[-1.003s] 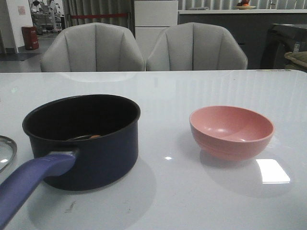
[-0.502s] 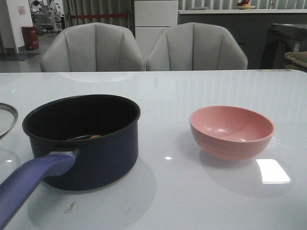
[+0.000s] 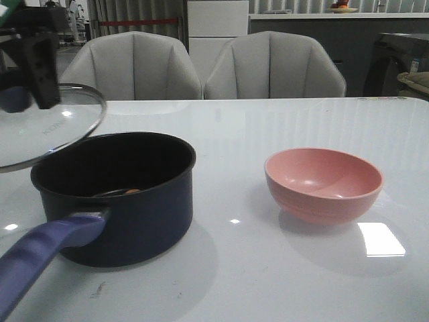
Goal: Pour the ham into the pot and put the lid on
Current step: 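Carry the lid over the pot and lower it onto the rim, left gripper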
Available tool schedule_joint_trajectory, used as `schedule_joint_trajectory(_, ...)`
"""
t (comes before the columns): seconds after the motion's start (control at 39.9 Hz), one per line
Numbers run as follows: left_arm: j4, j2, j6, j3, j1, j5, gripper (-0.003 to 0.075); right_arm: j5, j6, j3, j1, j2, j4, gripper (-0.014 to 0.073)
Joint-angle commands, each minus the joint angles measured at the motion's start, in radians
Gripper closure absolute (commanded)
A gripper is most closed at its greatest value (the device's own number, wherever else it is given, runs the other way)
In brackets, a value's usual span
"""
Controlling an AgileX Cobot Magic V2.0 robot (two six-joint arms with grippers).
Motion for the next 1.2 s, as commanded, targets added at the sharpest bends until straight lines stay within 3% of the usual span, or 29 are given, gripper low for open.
schedule_joint_trajectory(0.0, -0.009, -0.023, 0.003, -0.035, -0.069, 0.03, 0.0606, -0.075, -0.009, -0.025, 0.0, 0.009, 0.006, 0.0443)
schedule_joint_trajectory(0.18, -0.043, 0.004, 0.003, -0.051, -0.123, 0.021, 0.0606, -0.075, -0.009, -0.025, 0.0, 0.009, 0.006, 0.0443)
schedule_joint_trajectory(0.53, -0.12, 0.07, 0.003, -0.173, -0.134, 0.05, 0.0606, -0.075, -0.009, -0.025, 0.0, 0.009, 0.006, 0.0443)
schedule_joint_trajectory(1.18, -0.08, 0.106, 0.003, -0.173, -0.172, 0.05, 0.0605, -0.075, -0.009, -0.025, 0.0, 0.009, 0.006, 0.0443)
